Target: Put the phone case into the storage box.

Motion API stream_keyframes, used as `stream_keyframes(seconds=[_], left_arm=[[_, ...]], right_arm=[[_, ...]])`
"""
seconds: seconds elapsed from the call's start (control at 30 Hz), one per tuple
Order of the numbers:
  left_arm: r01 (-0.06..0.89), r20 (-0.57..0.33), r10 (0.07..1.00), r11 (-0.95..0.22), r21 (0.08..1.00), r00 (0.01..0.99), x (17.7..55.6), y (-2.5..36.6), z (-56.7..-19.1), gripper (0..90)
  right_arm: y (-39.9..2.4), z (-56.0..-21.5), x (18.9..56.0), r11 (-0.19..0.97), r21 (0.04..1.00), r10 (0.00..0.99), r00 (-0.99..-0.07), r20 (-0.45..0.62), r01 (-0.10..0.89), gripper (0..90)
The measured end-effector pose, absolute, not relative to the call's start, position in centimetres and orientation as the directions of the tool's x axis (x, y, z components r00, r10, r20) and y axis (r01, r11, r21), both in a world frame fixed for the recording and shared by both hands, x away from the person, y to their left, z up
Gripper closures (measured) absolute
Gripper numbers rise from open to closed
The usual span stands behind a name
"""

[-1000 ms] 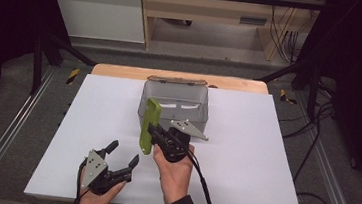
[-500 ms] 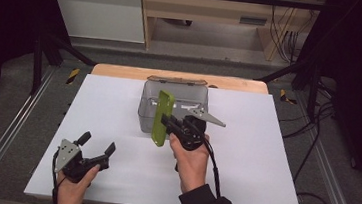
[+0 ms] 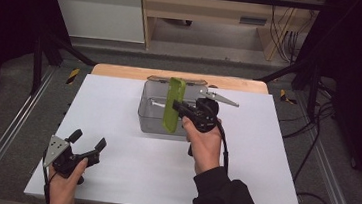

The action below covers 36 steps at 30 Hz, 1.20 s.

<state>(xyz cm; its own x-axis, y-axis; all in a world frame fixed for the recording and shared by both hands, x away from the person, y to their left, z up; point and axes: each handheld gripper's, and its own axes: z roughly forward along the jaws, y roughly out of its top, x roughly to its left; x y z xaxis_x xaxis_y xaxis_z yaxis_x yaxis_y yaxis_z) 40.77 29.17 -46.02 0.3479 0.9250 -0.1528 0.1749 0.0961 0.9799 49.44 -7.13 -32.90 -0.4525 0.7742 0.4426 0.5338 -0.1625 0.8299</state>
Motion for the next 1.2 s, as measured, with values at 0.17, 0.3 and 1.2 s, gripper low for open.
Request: stream_keyframes(seconds=[0.17,0.3,1.2], left_arm=[[0.171,-0.149,0.923,0.093,0.981,0.354,40.8,29.1,-46.0,3.0],[0.172,-0.148,0.923,0.091,0.981,0.356,40.8,29.1,-46.1,3.0],[0.168,-0.139,0.921,0.082,0.982,0.363,40.9,29.0,-46.1,2.9]], right_arm=[[-7.8,-32.2,50.4,-0.145,0.834,0.786,-0.450,0.424,0.533,78.2],[-8.0,-31.8,50.9,-0.130,0.837,0.793,-0.452,0.410,0.531,78.2],[-8.6,-28.9,55.0,-0.075,0.850,0.828,-0.442,0.345,0.522,78.1]])
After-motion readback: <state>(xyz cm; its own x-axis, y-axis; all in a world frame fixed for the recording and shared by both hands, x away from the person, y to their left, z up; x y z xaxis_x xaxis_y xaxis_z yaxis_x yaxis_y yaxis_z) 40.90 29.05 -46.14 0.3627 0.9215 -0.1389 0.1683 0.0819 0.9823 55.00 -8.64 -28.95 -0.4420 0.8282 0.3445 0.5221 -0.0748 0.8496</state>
